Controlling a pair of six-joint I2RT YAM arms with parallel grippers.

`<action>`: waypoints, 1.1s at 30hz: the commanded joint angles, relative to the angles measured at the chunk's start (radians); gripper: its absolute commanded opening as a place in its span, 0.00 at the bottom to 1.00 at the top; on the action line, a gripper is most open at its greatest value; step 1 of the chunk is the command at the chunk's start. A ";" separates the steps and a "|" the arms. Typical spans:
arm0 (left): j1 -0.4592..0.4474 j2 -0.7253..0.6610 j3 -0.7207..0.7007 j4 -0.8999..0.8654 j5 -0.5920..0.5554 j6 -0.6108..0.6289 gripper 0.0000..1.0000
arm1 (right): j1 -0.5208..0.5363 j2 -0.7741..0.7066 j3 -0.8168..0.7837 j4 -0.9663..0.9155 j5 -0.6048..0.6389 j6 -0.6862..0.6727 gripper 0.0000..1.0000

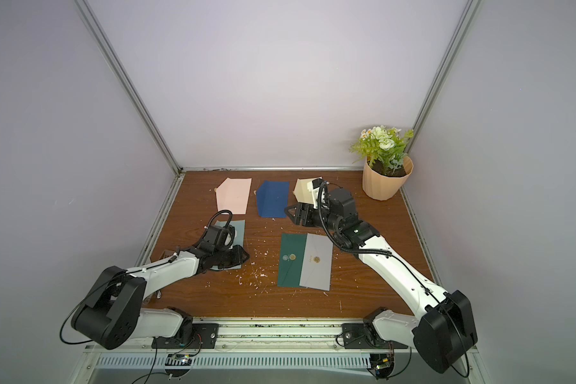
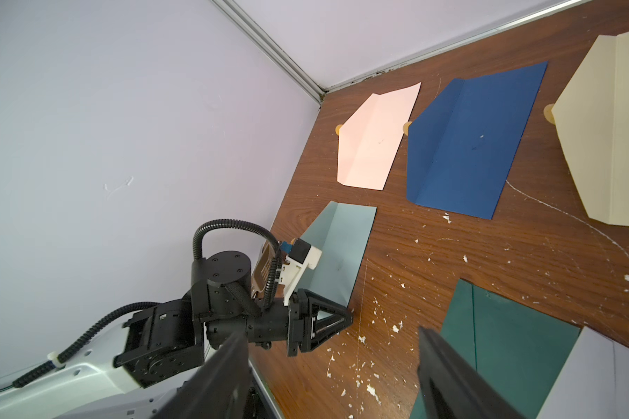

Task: Open the envelope
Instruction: Place the envelope at the center of the board.

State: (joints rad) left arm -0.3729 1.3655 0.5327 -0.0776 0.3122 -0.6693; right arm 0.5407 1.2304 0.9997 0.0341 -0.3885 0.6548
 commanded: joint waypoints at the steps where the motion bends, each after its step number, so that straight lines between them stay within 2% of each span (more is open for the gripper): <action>1: -0.006 0.005 -0.001 -0.115 -0.072 0.023 0.36 | -0.002 -0.025 -0.008 0.042 0.016 0.012 0.77; 13: 0.008 -0.010 -0.001 -0.143 -0.090 0.037 0.37 | -0.002 -0.020 -0.012 0.046 0.015 0.012 0.77; 16: 0.006 -0.025 0.008 -0.121 -0.054 0.048 0.37 | -0.003 -0.019 -0.015 0.047 0.020 0.012 0.77; 22: -0.007 -0.107 0.077 -0.020 0.065 0.073 0.48 | -0.002 -0.010 -0.008 0.027 0.038 0.004 0.77; 25: -0.011 -0.134 0.101 0.044 0.113 0.055 0.50 | -0.003 -0.003 -0.004 -0.015 0.065 -0.011 0.76; 28: -0.019 -0.130 0.101 0.136 0.177 0.025 0.51 | -0.003 0.000 -0.012 -0.097 0.158 -0.037 0.73; 33: -0.111 -0.036 0.095 0.330 0.251 -0.018 0.54 | -0.003 -0.027 -0.107 -0.214 0.295 -0.058 0.69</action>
State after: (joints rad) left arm -0.4263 1.2755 0.6235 0.1188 0.4862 -0.6529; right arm 0.5407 1.2293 0.9424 -0.0776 -0.2092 0.6197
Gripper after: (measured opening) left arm 0.536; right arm 0.693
